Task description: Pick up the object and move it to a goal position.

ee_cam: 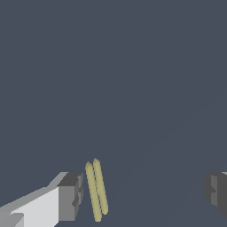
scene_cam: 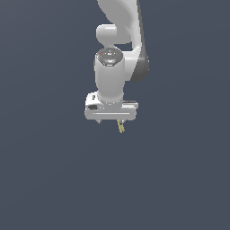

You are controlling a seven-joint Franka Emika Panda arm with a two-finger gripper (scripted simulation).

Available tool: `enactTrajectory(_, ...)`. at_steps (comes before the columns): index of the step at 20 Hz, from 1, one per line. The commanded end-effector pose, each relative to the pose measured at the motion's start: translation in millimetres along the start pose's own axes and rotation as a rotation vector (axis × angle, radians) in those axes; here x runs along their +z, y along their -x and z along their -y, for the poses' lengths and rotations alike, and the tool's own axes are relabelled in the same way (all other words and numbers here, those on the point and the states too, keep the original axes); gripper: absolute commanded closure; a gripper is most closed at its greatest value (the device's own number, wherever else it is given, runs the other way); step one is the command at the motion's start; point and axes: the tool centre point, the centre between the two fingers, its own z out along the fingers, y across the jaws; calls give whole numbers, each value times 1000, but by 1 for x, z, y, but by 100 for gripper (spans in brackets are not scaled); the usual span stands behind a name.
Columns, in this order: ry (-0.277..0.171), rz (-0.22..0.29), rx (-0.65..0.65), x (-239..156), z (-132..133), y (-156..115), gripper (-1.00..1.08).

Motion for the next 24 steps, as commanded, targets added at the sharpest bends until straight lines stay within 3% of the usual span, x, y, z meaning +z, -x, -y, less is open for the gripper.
enactTrajectory(1,0,0,0,0,0,0,-92)
enactTrajectory(11,20,34,-16,6,-21,7,-92)
enactTrajectory(24,14,31,-44,27,-7,19,-92)
